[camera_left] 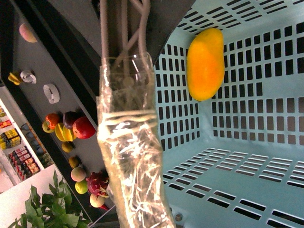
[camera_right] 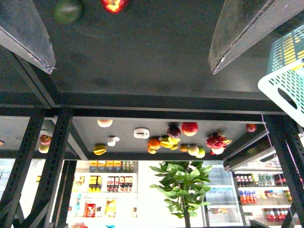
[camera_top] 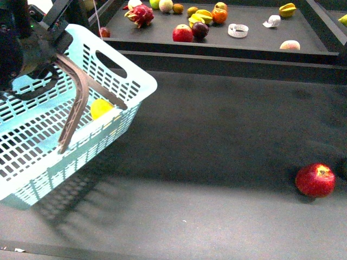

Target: Pick mango with right arm and hold basket with left

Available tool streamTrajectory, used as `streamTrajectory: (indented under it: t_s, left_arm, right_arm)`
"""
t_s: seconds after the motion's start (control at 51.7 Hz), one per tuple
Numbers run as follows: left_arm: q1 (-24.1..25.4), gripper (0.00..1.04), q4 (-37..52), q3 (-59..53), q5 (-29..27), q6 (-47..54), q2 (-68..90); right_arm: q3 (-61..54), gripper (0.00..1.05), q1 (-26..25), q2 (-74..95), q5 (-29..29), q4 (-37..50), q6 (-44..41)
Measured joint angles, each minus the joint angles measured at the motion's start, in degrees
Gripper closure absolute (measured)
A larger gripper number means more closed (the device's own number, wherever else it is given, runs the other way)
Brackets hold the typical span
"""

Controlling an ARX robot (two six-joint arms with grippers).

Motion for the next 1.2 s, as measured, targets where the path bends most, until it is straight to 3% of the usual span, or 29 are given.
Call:
streamTrajectory:
  t_s: [0.484, 0.696, 0.948, 1.199]
  left_arm:
    - [2.1, 0.98, -10.6, 13.1, -3.9, -28.4, 11.5]
    - [1.6, 0.97, -11.8, 14.7, -4.7, -31.6, 12.2]
    - [1.3, 0.55, -12.9, 14.2, -5.4, -32.5, 12.1]
    - [0.4, 0.07, -8.5, 5.5, -6.3, -20.2, 3.9]
  right_arm:
    - [0.0, 0.08, 0.0, 0.0, 0.0, 0.0, 0.0]
    - [0.0, 0.08, 0.0, 0.0, 0.0, 0.0, 0.0]
    - [0.0, 0.08, 0.0, 0.0, 0.0, 0.0, 0.0]
    - [0.0, 0.08, 0.0, 0.0, 0.0, 0.0, 0.0]
